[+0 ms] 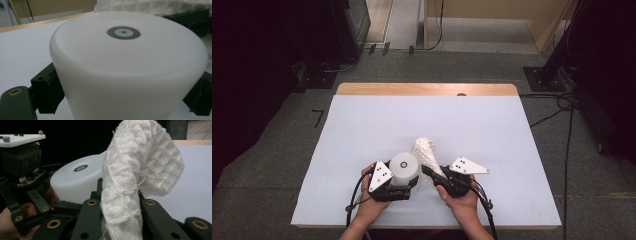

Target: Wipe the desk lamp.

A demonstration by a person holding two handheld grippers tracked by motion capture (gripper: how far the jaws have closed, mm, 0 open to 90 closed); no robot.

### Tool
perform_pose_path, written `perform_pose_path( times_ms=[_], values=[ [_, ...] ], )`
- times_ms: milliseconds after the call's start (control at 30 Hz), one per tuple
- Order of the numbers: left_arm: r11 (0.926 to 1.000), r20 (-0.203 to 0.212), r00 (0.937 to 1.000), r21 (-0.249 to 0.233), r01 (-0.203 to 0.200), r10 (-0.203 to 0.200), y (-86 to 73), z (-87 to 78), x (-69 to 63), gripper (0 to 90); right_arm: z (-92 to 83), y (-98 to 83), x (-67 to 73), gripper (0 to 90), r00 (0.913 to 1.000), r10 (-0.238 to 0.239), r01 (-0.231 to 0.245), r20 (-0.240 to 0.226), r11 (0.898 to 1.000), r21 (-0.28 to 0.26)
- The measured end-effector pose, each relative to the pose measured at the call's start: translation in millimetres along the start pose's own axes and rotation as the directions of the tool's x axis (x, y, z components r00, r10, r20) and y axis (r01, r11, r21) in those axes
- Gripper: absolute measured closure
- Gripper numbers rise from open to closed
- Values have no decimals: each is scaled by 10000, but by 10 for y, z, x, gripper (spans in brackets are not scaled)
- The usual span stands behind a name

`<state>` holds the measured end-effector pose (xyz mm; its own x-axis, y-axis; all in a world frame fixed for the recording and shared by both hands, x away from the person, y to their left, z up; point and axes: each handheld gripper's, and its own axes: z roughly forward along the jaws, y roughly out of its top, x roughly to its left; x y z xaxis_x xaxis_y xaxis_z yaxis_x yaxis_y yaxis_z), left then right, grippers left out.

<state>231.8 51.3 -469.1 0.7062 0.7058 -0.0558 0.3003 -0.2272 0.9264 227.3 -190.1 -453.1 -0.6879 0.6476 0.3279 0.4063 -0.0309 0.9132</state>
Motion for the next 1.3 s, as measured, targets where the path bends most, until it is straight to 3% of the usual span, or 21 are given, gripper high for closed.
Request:
perform_pose_path(
  times_ms=[167, 367, 467, 567, 667, 767, 867, 933, 1000, 1300],
  values=[
    [10000, -64, 10000, 54, -55, 55, -18, 3, -2, 87, 7, -28, -55, 783, 9994, 184, -188, 278, 9997, 135],
    [9997, -488, 9986, 29, 229, -227, -3, 13, -90, 67, -11, -27, -81, 779, 9955, -167, 152, 928, 9998, 163],
    [9989, -1014, 9938, -12, 465, -464, 1, 17, -161, 66, -18, -47, -125, 779, 9880, 65, -98, 1541, 9997, 208],
    [9991, -1460, 9884, -13, 430, -428, -1, 38, -222, 73, 1, -85, -160, 779, 9847, 291, -370, 1719, 9984, 427],
    [9996, -1444, 9891, 53, 286, -275, -1, 31, -222, 82, 47, -111, -156, 779, 9876, 231, -345, 1554, 9969, 710],
    [9993, -1056, 9938, 68, 358, -348, 10, 7, -172, 84, 101, -138, -144, 778, 9919, 134, -262, 1264, 9946, 1005],
    [9979, -469, 9974, -361, 529, -546, 50, -51, -123, 85, 161, -186, -122, 777, 9943, 224, -367, 1043, 9899, 1373],
    [9984, -343, 9988, -456, 347, -363, 83, -79, -114, 85, 186, -210, -103, 777, 9959, 238, -361, 870, 9891, 1426],
    [9993, -328, 9994, -362, 112, -124, 93, -90, -107, 85, 181, -204, -79, 778, 9974, 243, -327, 673, 9915, 1260],
    [9998, -98, 9998, -126, -147, 146, 62, -52, -110, 85, -4, 6, 25, 779, 10000, 33, -33, 31, 10000, -20]
  ],
)
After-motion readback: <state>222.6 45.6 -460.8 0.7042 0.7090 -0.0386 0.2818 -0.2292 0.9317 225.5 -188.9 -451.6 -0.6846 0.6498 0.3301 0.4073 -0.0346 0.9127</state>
